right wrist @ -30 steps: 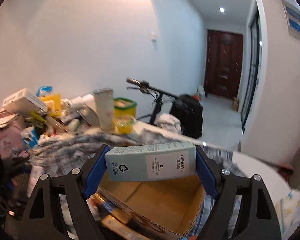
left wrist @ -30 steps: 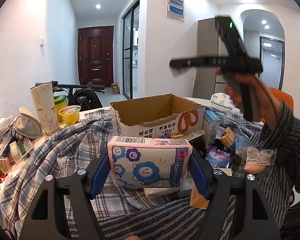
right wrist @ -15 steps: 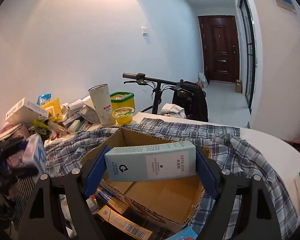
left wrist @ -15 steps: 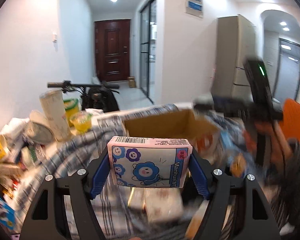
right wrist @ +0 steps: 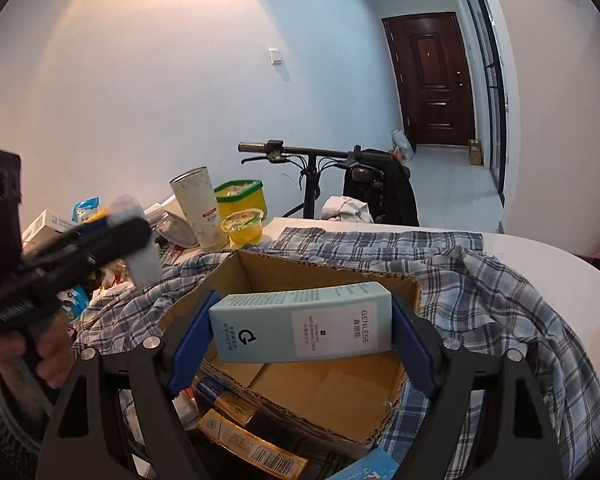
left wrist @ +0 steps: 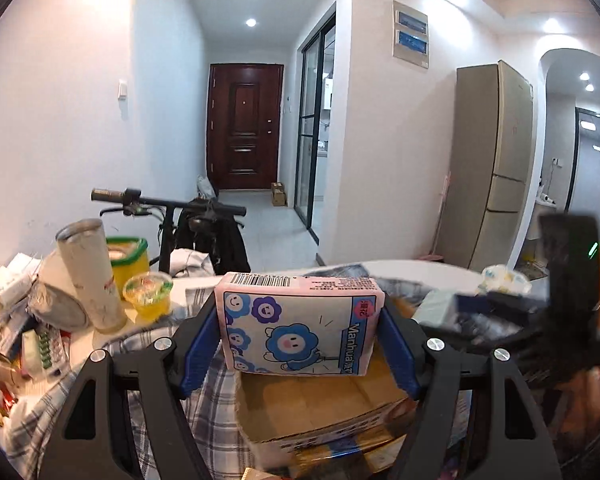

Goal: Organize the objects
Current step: 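Lower the tissue box into the cardboard box and open the left gripper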

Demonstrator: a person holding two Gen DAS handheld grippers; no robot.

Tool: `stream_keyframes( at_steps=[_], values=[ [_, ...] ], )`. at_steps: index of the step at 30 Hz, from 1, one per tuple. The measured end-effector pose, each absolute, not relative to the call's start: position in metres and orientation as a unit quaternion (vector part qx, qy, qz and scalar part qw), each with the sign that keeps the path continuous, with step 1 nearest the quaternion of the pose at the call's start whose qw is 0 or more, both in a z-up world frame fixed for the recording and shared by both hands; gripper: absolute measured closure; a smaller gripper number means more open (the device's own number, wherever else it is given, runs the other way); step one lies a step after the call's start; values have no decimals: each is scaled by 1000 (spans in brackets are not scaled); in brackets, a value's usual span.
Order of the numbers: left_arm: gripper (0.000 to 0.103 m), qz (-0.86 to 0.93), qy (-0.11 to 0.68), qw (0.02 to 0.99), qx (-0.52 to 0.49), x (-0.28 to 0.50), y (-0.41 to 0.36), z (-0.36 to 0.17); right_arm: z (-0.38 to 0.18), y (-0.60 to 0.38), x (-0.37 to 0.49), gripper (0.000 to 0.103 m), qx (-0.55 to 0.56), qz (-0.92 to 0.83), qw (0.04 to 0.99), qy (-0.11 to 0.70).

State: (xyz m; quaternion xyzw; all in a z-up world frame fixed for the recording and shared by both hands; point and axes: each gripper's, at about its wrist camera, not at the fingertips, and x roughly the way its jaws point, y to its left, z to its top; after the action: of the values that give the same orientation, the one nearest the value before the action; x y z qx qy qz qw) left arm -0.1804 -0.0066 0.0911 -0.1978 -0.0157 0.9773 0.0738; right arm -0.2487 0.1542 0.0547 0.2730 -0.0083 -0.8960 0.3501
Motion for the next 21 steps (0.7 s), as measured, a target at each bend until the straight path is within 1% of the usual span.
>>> stream_keyframes(
  at_steps=[3,6,10,14,21],
  values=[
    [28,980,14,50,-193,-183,-13,74,56,151,-244,22,272,-893,358,-2],
    [29,974,-20,65,-216,-193,-22,65,59,149,-238,22,265,-887,379,-8],
    [28,973,-27,67,-220,-191,-24,60,54,139,-232,22,264,-889,372,35],
    [28,973,-33,83,-214,-188,-26,64,51,142,-236,22,269,-885,380,21],
    [29,962,-49,97,-252,-200,-27,49,47,148,-244,22,279,-888,364,16]
  ],
)
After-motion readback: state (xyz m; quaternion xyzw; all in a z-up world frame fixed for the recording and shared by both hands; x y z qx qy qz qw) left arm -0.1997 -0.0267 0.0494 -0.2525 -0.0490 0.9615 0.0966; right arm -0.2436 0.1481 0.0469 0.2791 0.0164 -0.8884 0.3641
